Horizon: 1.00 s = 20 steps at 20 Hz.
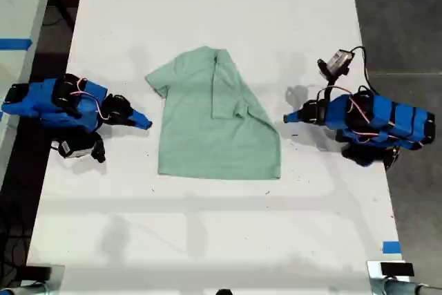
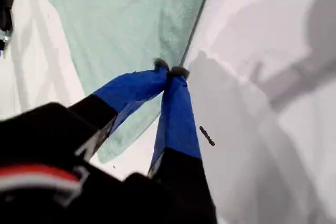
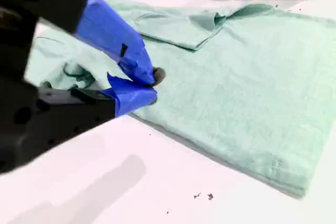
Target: Fold t shirt
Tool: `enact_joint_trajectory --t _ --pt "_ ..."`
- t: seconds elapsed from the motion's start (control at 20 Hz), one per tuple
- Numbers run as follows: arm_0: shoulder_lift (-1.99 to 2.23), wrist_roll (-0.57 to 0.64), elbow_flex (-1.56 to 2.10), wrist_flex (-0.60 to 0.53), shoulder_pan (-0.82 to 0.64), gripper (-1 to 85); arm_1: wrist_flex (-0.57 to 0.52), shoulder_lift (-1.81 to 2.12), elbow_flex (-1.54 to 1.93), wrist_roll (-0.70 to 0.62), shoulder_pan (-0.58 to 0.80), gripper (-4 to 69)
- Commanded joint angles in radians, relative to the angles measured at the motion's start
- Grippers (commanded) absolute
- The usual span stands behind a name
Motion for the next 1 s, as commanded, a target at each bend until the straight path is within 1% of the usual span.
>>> enact_joint_trajectory --t 0.0,0.1,0.25,0.3,0.35,0.45,0.5,0.55,0.6,0.7,0.75,0.8,0.95 --pt "0.009 0.247 -0.032 -0.092 -0.133 -0.2 0.005 0.017 0.057 0.003 0.003 1.3" --pt "0.009 0.284 -0.038 -0.097 -0.114 -0.2 0.005 0.017 0.057 0.003 0.003 1.3" --pt "0.009 0.276 -0.038 -0.094 -0.118 -0.2 0.005 0.017 0.057 0.003 0.003 1.3" --pt "0.009 0.275 -0.04 -0.104 -0.115 -0.2 0.005 0.017 0.057 0.003 0.003 1.3" --pt "0.008 0.284 -0.049 -0.149 -0.112 -0.2 0.005 0.017 0.057 0.005 0.005 1.3" --pt "-0.06 0.276 -0.158 -0.178 -0.104 -0.1 0.005 0.017 0.057 0.006 0.005 1.3" --pt "-0.175 0.261 -0.244 -0.178 -0.123 4.1 0.006 0.017 0.057 0.008 0.008 1.3" --pt "-0.357 0.282 -0.359 -0.155 -0.175 8.5 0.006 0.017 0.057 0.008 0.009 1.3" --pt "-0.561 0.368 -0.468 -0.121 -0.282 12.8 0.006 0.017 0.057 0.008 0.008 1.3" --pt "-0.9 0.555 -0.637 -0.107 -0.503 19.8 0.006 0.017 0.057 0.005 0.006 1.3" --pt "-1.015 0.612 -0.695 -0.107 -0.58 21.3 0.006 0.017 0.057 0.005 0.006 1.3" --pt "-1.101 0.644 -0.744 -0.101 -0.635 22.0 0.006 0.017 0.057 0.003 0.005 1.3" --pt "-1.378 0.706 -0.827 -0.055 -0.839 22.2 0.003 0.017 0.057 -0.002 0.003 1.3"
